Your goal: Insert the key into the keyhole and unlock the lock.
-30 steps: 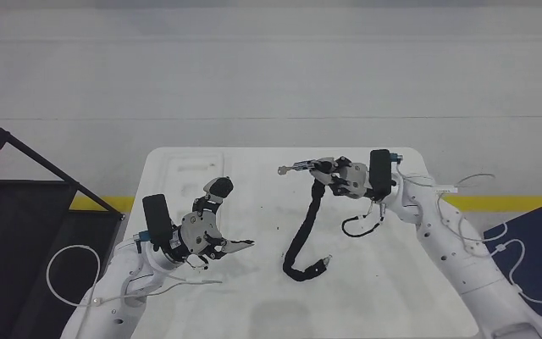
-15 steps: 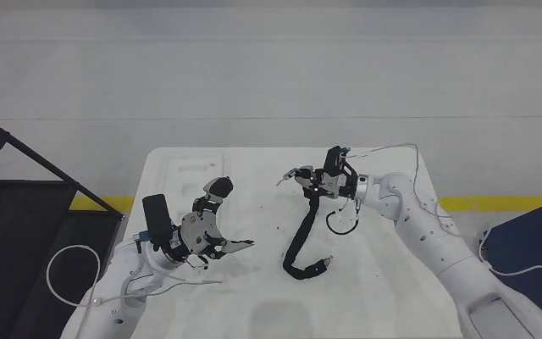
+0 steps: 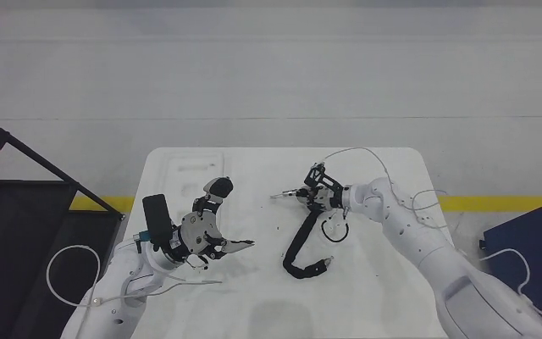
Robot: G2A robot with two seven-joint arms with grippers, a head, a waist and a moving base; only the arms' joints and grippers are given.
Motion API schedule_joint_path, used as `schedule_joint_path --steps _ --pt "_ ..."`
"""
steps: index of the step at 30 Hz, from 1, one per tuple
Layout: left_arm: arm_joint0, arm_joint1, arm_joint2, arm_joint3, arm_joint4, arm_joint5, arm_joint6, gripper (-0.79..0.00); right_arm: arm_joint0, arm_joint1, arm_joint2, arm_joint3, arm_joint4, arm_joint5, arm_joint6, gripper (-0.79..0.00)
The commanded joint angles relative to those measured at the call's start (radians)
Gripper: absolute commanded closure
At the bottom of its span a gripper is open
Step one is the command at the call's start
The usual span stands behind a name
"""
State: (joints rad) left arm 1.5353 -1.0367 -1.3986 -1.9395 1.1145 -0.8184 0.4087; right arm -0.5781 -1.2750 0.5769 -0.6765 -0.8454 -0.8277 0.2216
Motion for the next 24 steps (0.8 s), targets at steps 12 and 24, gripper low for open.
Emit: schedule_joint_path --steps 12,24 --pt "0.000 0.000 0.000 0.000 0.000 0.000 0.000 -0.785 0.017 -0.025 0.012 0.074 -0.026 -0.002 -0.066 -0.785" --pt "0.000 0.000 0.000 0.000 0.000 0.000 0.000 -0.785 -0.041 0.046 0.142 -0.037 -0.096 -0.058 -0.398 -0.785"
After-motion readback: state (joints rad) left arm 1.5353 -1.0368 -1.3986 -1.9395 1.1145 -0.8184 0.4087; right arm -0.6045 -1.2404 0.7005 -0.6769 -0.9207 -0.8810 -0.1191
